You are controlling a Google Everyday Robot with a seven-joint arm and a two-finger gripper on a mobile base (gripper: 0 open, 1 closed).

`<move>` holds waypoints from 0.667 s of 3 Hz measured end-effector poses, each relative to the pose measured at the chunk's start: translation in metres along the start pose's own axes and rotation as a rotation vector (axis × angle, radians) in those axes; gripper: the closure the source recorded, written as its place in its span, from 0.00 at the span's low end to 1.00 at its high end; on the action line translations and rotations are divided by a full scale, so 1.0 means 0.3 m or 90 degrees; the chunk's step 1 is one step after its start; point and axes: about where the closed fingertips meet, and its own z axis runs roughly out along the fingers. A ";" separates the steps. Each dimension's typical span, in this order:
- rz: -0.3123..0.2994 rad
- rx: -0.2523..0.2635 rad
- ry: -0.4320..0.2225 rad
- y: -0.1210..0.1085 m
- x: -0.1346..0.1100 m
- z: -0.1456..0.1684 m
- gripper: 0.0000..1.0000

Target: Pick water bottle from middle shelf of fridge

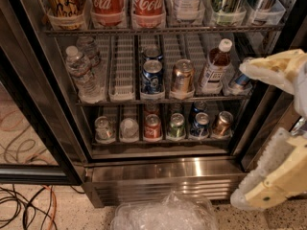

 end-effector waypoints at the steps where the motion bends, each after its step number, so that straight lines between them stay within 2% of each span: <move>1: 0.000 0.000 0.000 0.000 0.000 0.000 0.00; 2: -0.006 -0.002 -0.046 -0.035 -0.015 0.089 0.00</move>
Offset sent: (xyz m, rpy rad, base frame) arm 0.0773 0.0276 -0.0753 0.2377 -0.0120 0.0744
